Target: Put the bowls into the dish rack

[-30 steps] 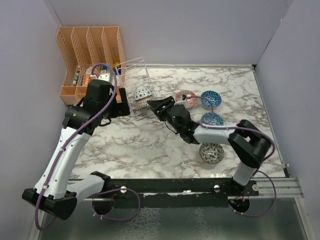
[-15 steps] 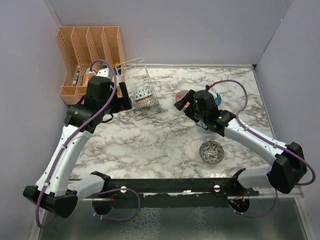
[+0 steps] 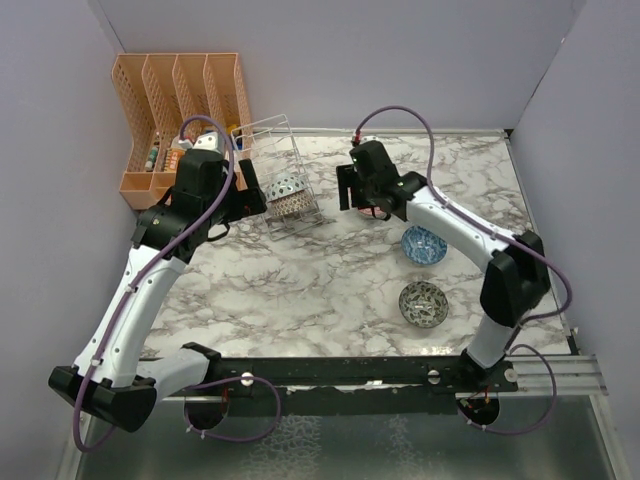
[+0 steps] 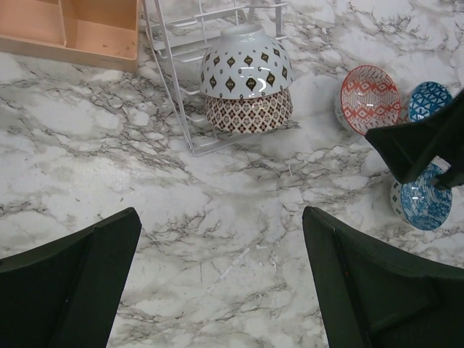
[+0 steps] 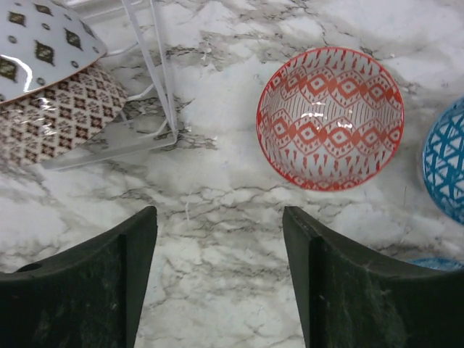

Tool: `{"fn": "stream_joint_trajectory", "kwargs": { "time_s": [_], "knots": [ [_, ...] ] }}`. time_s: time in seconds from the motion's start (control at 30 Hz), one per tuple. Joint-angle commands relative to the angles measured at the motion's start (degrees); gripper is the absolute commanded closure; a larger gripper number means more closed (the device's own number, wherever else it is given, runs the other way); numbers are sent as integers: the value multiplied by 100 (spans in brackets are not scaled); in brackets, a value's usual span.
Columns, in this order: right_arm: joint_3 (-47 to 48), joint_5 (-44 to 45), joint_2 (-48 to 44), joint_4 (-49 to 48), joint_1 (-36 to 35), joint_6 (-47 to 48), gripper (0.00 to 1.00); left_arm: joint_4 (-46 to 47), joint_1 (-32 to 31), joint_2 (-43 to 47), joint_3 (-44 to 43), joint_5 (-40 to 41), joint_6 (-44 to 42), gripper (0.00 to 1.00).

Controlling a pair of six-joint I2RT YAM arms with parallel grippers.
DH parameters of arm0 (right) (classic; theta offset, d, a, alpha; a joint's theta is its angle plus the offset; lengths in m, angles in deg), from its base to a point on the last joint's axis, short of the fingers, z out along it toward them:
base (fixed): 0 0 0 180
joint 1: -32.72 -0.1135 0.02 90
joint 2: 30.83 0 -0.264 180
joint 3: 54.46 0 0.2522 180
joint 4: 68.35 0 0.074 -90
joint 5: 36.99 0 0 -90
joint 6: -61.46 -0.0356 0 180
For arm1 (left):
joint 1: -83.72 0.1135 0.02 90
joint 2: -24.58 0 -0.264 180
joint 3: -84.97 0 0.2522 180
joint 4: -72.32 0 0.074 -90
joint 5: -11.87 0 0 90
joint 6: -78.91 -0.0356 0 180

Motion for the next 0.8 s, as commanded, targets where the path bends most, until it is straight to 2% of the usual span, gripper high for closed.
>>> {"fn": "stream_joint_trajectory", "kwargs": {
  "time_s": [0.0, 0.23, 0.3, 0.53, 0.63, 0.77],
  "knots": [
    [618, 140, 918, -67, 111, 1028, 34, 170, -15, -26, -236, 21, 131, 3],
    [1275, -183, 1938, -62, 313, 1045, 40, 33, -15, -53, -337, 134, 107, 3],
    [1382, -211, 2139, -27, 314, 1057, 45, -11, -14, -33, -330, 180, 83, 3],
    [1392, -103, 2433, -144, 313, 1008, 49, -164, -17, 34, -252, 319, 5, 3],
    [1509, -4, 2548, -120, 313, 1061, 57, -198, -15, 56, -224, 342, -10, 3],
    [1673, 175, 2672, -47, 313, 1140, 59, -243, -15, 87, -238, 359, -77, 3]
  ]
}}
